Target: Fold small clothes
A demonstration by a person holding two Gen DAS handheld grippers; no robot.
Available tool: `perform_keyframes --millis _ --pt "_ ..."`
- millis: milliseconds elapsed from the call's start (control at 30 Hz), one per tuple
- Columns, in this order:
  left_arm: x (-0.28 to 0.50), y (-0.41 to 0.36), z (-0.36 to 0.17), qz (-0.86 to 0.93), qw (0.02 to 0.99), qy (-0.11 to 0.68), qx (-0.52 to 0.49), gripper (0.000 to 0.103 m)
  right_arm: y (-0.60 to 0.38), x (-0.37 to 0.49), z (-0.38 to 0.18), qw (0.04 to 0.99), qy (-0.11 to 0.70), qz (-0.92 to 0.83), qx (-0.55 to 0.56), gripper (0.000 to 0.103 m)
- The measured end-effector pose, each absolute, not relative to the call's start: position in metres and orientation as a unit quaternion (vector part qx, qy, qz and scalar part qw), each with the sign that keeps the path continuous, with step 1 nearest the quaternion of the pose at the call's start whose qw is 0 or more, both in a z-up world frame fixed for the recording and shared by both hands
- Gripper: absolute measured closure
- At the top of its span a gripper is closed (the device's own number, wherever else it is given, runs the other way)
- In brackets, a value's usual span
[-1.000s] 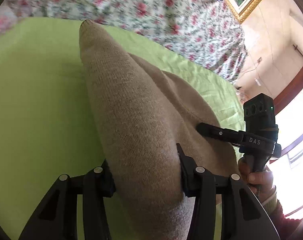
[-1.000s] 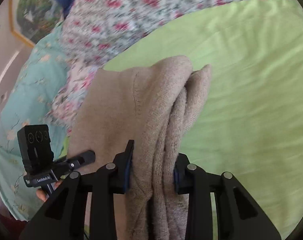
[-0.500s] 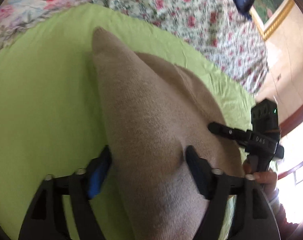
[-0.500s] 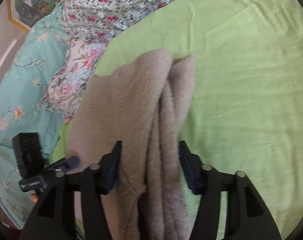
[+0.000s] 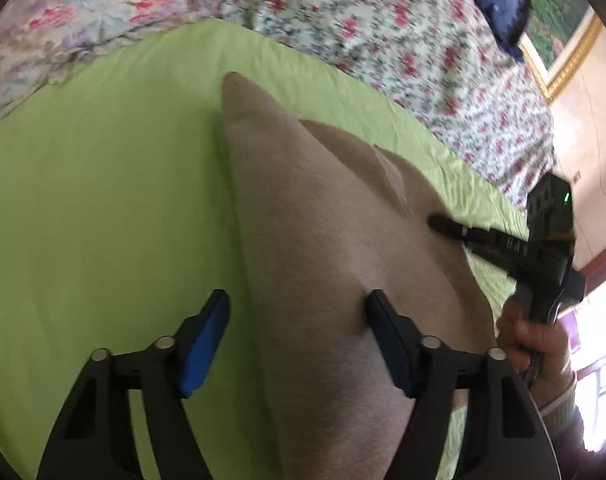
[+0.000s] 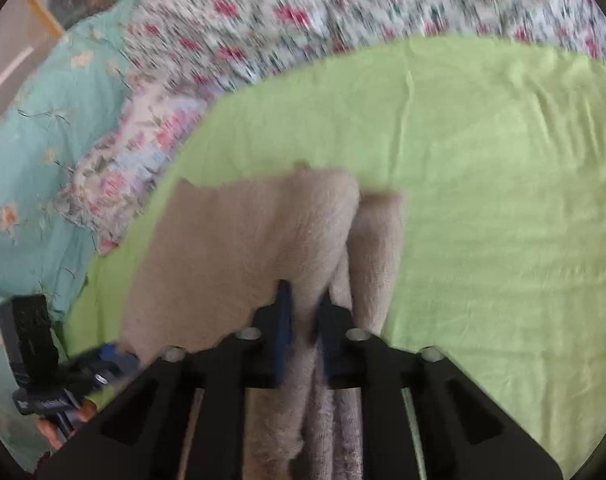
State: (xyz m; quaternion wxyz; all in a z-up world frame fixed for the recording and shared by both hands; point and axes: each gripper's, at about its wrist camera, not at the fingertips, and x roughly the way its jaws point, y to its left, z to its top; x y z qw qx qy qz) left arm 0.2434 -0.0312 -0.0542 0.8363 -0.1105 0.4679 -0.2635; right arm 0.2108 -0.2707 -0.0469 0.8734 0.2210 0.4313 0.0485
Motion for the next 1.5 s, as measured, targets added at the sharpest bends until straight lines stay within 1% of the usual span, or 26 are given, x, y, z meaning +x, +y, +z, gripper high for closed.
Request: perform_keyframes --millis 100,200,267,333,400,467,600,667,800,833,867,900,933,967,1000,1033,1067,1100,1200,1300,1367,1433,1467,1500 --pt "0.236 -0.051 -0.048 -0.268 0.843 0.46 -0.069 0.038 -0.282 0.209 -0.03 0.883 0.413 0.037 0.221 0.095" --pt "0.229 -0.063 -0.051 -0.262 0.847 0.461 -0.038 0.036 -0.287 0.219 -0.046 0.868 0.448 0.016 0.214 0.094" --pt "0.222 -0.06 -0.049 -0.26 0.848 0.462 -0.032 0.035 -0.288 0.214 -0.055 0.857 0.459 0.024 0.232 0.089" --pt "0.209 -0.05 -0.044 -0.265 0.85 0.455 -0.03 0.035 -0.288 0.195 -0.048 0.859 0.448 0.031 0.247 0.087" --pt "0.192 -0.037 -0.04 -0.265 0.853 0.449 -0.019 0.032 -0.282 0.17 -0.04 0.864 0.437 0.042 0.246 0.076" --pt "0.172 -0.025 -0.04 -0.258 0.859 0.443 0.0 0.031 -0.274 0.147 -0.033 0.868 0.429 0.051 0.244 0.072" --pt "0.13 -0.007 -0.045 -0.246 0.872 0.423 0.009 0.031 -0.26 0.092 -0.035 0.866 0.435 0.062 0.24 0.071" --pt "0.112 -0.008 -0.052 -0.254 0.873 0.417 0.015 0.031 -0.255 0.079 -0.042 0.86 0.445 0.054 0.242 0.07" --pt "0.104 -0.02 -0.068 -0.247 0.872 0.421 0.043 0.032 -0.249 0.071 -0.061 0.849 0.466 0.058 0.242 0.071" --pt "0.107 -0.024 -0.073 -0.237 0.873 0.423 0.049 0.032 -0.248 0.073 -0.065 0.845 0.471 0.062 0.244 0.073" --pt "0.111 -0.027 -0.075 -0.227 0.875 0.424 0.054 0.037 -0.246 0.074 -0.066 0.845 0.474 0.064 0.242 0.088" --pt "0.115 -0.03 -0.078 -0.213 0.878 0.425 0.061 0.041 -0.245 0.076 -0.063 0.847 0.472 0.065 0.236 0.097" --pt "0.119 -0.035 -0.08 -0.204 0.877 0.429 0.071 0.052 -0.244 0.077 -0.058 0.85 0.468 0.066 0.232 0.097" --pt "0.121 -0.039 -0.08 -0.2 0.876 0.432 0.077 0.066 -0.244 0.076 -0.046 0.86 0.454 0.064 0.223 0.097" --pt "0.12 -0.041 -0.076 -0.2 0.877 0.432 0.071 0.073 -0.244 0.074 -0.033 0.871 0.439 0.063 0.21 0.097" --pt "0.119 -0.041 -0.073 -0.202 0.878 0.43 0.064 0.084 -0.244 0.071 -0.023 0.88 0.428 0.06 0.197 0.097" --pt "0.116 -0.043 -0.069 -0.2 0.88 0.426 0.062 0.087 -0.245 0.069 -0.011 0.889 0.42 0.05 0.174 0.097" --pt "0.113 -0.047 -0.067 -0.193 0.883 0.422 0.07 0.087 -0.247 0.069 -0.007 0.892 0.42 0.044 0.161 0.097" --pt "0.112 -0.057 -0.078 -0.185 0.874 0.44 0.088 0.09 -0.254 0.075 -0.025 0.887 0.449 -0.002 0.11 0.097" --pt "0.113 -0.054 -0.085 -0.193 0.866 0.455 0.074 0.09 -0.264 0.08 -0.066 0.863 0.488 -0.006 0.133 0.097" --pt "0.113 -0.049 -0.084 -0.205 0.859 0.464 0.07 0.089 -0.267 0.078 -0.072 0.863 0.484 -0.005 0.146 0.096" --pt "0.111 -0.042 -0.08 -0.221 0.85 0.473 0.068 0.089 -0.272 0.075 -0.066 0.86 0.483 -0.008 0.164 0.085" --pt "0.109 -0.038 -0.076 -0.229 0.849 0.471 0.069 0.089 -0.274 0.072 -0.062 0.859 0.483 -0.014 0.169 0.074" --pt "0.104 -0.03 -0.068 -0.243 0.85 0.463 0.07 0.089 -0.276 0.069 -0.056 0.861 0.479 -0.02 0.172 0.07"
